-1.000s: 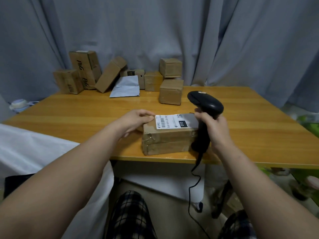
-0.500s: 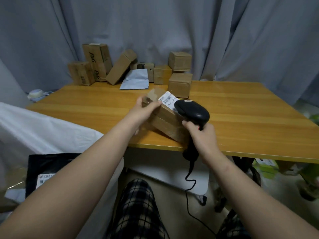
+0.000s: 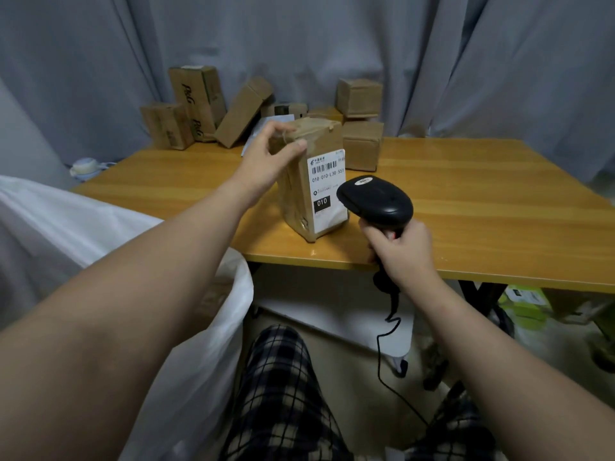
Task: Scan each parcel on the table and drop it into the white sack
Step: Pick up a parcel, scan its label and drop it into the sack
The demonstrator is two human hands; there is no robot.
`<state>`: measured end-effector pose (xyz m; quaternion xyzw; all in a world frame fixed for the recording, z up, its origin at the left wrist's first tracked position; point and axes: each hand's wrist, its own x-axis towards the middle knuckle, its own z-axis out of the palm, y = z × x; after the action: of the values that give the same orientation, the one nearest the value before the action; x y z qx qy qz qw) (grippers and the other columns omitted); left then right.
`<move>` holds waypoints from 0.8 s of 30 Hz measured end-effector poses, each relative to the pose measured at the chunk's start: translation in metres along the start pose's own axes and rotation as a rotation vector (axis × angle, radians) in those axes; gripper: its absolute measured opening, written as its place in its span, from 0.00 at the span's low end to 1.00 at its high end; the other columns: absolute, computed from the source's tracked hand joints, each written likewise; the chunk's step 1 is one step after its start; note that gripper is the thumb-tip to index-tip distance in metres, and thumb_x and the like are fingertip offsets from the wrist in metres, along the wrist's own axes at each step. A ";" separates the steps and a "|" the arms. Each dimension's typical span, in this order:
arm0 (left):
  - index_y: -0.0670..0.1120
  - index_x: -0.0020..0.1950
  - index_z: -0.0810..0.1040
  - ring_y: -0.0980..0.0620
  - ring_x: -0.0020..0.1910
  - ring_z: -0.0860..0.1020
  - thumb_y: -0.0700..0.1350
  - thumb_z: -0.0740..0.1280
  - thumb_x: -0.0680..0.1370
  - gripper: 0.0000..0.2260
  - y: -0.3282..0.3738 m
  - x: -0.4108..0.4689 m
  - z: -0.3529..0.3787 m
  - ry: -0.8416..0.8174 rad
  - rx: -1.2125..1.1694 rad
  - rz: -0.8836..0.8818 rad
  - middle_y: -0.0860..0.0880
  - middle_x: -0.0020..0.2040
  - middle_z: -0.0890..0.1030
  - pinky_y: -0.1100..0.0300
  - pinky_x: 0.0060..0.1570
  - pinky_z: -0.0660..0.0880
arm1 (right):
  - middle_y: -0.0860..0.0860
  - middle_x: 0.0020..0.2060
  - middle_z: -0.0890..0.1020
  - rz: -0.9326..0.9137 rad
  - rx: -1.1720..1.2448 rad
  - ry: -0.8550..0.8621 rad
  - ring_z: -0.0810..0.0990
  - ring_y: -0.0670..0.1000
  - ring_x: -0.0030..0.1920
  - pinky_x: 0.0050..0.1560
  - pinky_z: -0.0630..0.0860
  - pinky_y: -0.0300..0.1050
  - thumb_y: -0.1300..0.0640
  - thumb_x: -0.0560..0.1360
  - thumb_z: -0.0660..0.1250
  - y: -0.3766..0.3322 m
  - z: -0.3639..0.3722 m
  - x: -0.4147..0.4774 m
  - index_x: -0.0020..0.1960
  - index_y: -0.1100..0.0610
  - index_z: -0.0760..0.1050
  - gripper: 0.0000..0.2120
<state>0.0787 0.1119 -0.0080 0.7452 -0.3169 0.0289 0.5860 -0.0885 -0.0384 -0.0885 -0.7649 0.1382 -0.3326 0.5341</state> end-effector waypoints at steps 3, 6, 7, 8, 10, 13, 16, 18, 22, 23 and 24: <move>0.52 0.54 0.74 0.59 0.52 0.75 0.47 0.69 0.77 0.07 -0.003 0.003 -0.003 0.019 -0.010 -0.026 0.55 0.51 0.76 0.56 0.56 0.75 | 0.69 0.29 0.74 -0.008 0.041 0.014 0.76 0.67 0.32 0.33 0.74 0.52 0.43 0.65 0.69 0.001 0.005 -0.004 0.31 0.67 0.65 0.27; 0.57 0.52 0.75 0.52 0.59 0.75 0.50 0.70 0.76 0.07 -0.004 0.004 -0.006 -0.005 -0.004 -0.053 0.53 0.55 0.76 0.48 0.63 0.73 | 0.62 0.24 0.71 0.014 0.075 0.027 0.75 0.59 0.25 0.29 0.71 0.46 0.48 0.67 0.71 0.000 0.009 -0.010 0.26 0.56 0.65 0.20; 0.58 0.51 0.75 0.50 0.61 0.74 0.52 0.70 0.75 0.07 -0.003 0.004 -0.006 -0.006 -0.002 -0.053 0.53 0.56 0.76 0.46 0.63 0.72 | 0.58 0.23 0.70 0.019 0.091 0.032 0.75 0.55 0.24 0.28 0.71 0.43 0.52 0.70 0.72 0.001 0.009 -0.011 0.25 0.54 0.64 0.21; 0.58 0.51 0.75 0.49 0.61 0.74 0.52 0.70 0.75 0.07 -0.002 0.004 -0.006 -0.006 -0.004 -0.053 0.53 0.57 0.76 0.45 0.63 0.72 | 0.56 0.23 0.70 0.018 0.100 0.032 0.75 0.53 0.23 0.28 0.71 0.41 0.56 0.72 0.72 0.003 0.009 -0.012 0.24 0.52 0.65 0.22; 0.58 0.51 0.75 0.50 0.61 0.74 0.51 0.70 0.76 0.06 -0.001 0.004 -0.006 -0.009 -0.015 -0.050 0.53 0.56 0.76 0.46 0.63 0.73 | 0.57 0.24 0.70 0.015 0.115 0.028 0.76 0.52 0.22 0.29 0.71 0.42 0.60 0.74 0.70 0.004 0.010 -0.013 0.26 0.53 0.66 0.21; 0.58 0.51 0.74 0.49 0.61 0.74 0.51 0.70 0.76 0.07 -0.002 0.003 -0.006 -0.018 -0.026 -0.044 0.52 0.57 0.76 0.45 0.62 0.74 | 0.52 0.22 0.72 0.006 0.148 0.029 0.76 0.53 0.23 0.30 0.73 0.44 0.60 0.74 0.70 0.004 0.011 -0.012 0.23 0.49 0.68 0.23; 0.57 0.56 0.73 0.49 0.61 0.74 0.50 0.69 0.77 0.10 0.000 0.001 -0.004 -0.037 -0.031 -0.055 0.54 0.57 0.74 0.50 0.61 0.75 | 0.46 0.20 0.72 0.010 0.171 0.028 0.75 0.51 0.23 0.30 0.72 0.42 0.61 0.74 0.70 0.001 0.011 -0.011 0.23 0.48 0.69 0.23; 0.55 0.59 0.73 0.52 0.61 0.72 0.49 0.69 0.77 0.12 0.002 -0.005 -0.002 -0.026 -0.005 -0.020 0.57 0.56 0.72 0.54 0.59 0.74 | 0.45 0.20 0.72 -0.001 0.176 0.023 0.75 0.50 0.23 0.31 0.72 0.44 0.60 0.74 0.71 -0.002 0.013 -0.010 0.25 0.49 0.70 0.21; 0.53 0.59 0.74 0.56 0.55 0.75 0.47 0.70 0.76 0.13 0.011 -0.027 -0.011 0.080 -0.091 0.044 0.59 0.53 0.74 0.57 0.54 0.75 | 0.47 0.22 0.70 -0.018 0.172 -0.016 0.74 0.51 0.24 0.32 0.74 0.50 0.60 0.74 0.71 -0.018 0.019 -0.009 0.23 0.48 0.70 0.23; 0.53 0.60 0.74 0.55 0.55 0.76 0.47 0.71 0.76 0.14 0.014 -0.033 -0.018 0.097 -0.116 0.050 0.58 0.53 0.75 0.58 0.52 0.75 | 0.51 0.24 0.71 -0.019 0.187 -0.039 0.75 0.51 0.24 0.32 0.73 0.50 0.60 0.74 0.71 -0.025 0.023 -0.009 0.24 0.50 0.72 0.21; 0.52 0.60 0.74 0.54 0.55 0.77 0.47 0.71 0.76 0.14 0.017 -0.041 -0.028 0.112 -0.114 0.067 0.57 0.54 0.76 0.57 0.52 0.76 | 0.54 0.25 0.72 -0.020 0.203 -0.070 0.76 0.52 0.24 0.32 0.73 0.49 0.60 0.74 0.71 -0.032 0.028 -0.009 0.27 0.52 0.74 0.17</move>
<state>0.0468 0.1531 -0.0018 0.6969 -0.3094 0.0721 0.6429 -0.0811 -0.0008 -0.0681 -0.7194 0.0774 -0.3234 0.6098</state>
